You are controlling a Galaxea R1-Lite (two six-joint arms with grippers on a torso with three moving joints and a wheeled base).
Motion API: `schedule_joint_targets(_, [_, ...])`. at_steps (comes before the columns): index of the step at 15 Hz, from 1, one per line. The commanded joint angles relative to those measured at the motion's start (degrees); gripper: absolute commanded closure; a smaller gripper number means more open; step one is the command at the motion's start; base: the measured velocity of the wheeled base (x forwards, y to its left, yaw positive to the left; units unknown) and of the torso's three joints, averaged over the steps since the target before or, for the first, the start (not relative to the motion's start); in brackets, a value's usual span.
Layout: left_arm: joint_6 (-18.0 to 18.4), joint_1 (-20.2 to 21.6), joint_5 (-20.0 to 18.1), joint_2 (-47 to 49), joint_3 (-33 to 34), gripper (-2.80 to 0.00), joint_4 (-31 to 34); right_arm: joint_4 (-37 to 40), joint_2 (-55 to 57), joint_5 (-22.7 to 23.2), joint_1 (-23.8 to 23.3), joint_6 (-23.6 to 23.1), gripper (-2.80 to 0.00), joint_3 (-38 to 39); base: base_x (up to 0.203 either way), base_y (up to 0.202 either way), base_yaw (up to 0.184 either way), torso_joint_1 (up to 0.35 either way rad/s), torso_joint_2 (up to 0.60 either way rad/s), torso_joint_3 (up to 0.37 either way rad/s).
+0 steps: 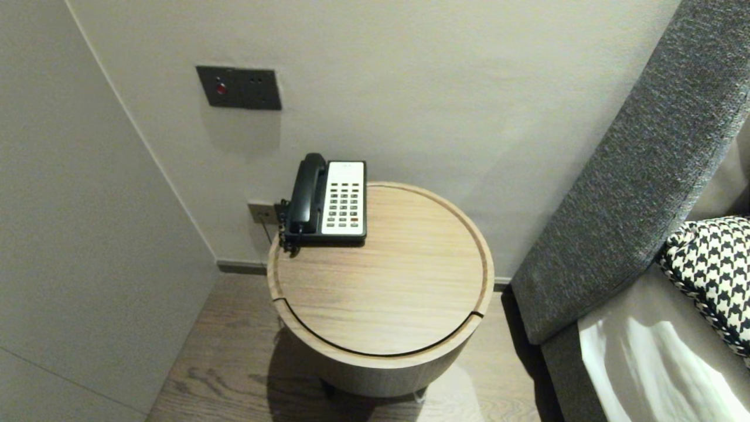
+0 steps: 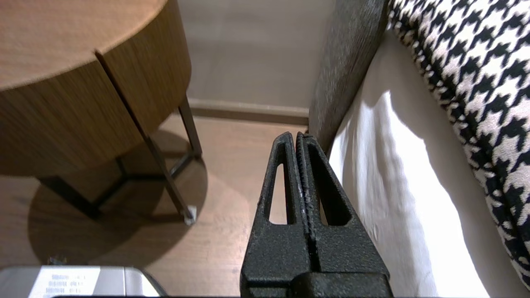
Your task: Open the nightstand drawer
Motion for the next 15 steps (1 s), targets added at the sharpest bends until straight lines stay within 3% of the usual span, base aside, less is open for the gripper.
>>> schedule_joint_targets(1, [0.0, 0.0, 0.0, 0.0, 0.0, 0.00, 0.1, 0.0, -2.2, 0.0, 0.2, 0.6, 0.00, 1.3, 0.000, 0.000, 0.000, 0.000, 0.00, 0.000])
schedule_joint_targets(4, [0.0, 0.0, 0.0, 0.0, 0.1, 0.00, 0.1, -0.2, -3.7, -0.3, 0.2, 3.8, 0.00, 1.6, 0.000, 0.000, 0.000, 0.000, 0.00, 0.000])
schedule_joint_targets(15, [0.0, 0.0, 0.0, 0.0, 0.0, 0.00, 0.1, -2.9, -3.7, -0.6, 0.3, 4.0, 0.00, 2.3, 0.000, 0.000, 0.000, 0.000, 0.00, 0.000])
